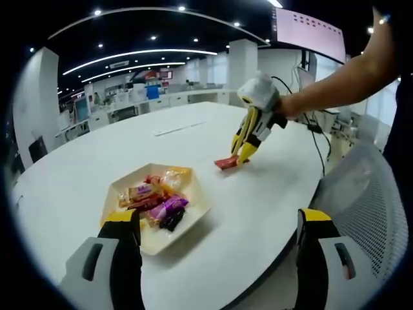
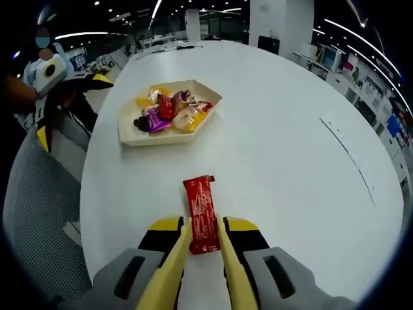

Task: Place the target food into the container with the food tongs after gripping and lifting it, then release it inside without dropping or visibly crushing the food.

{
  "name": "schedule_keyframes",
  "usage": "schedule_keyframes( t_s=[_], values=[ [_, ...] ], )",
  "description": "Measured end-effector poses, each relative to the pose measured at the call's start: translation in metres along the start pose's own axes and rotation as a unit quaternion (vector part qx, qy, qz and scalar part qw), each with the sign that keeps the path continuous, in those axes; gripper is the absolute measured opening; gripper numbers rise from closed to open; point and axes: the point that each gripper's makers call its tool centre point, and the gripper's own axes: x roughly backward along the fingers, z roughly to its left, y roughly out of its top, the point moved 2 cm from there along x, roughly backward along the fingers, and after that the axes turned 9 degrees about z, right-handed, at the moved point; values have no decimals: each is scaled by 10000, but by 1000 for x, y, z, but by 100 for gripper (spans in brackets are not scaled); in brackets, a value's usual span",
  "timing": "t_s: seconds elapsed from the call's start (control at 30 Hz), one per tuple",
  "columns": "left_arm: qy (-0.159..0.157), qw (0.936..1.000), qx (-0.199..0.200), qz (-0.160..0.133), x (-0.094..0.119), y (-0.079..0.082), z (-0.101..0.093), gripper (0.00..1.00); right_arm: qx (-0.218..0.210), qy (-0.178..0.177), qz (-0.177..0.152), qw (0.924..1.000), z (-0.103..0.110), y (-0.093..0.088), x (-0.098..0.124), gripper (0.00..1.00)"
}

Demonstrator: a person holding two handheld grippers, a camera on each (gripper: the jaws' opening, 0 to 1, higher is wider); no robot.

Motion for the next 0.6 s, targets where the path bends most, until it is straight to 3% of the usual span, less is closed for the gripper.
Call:
schedule_keyframes(
  t_s=[0.6],
  values=[
    [-32, 10000, -29, -62, 1, 1, -1, 99, 81, -207, -202, 9995, -9, 34, 31, 23]
  ],
)
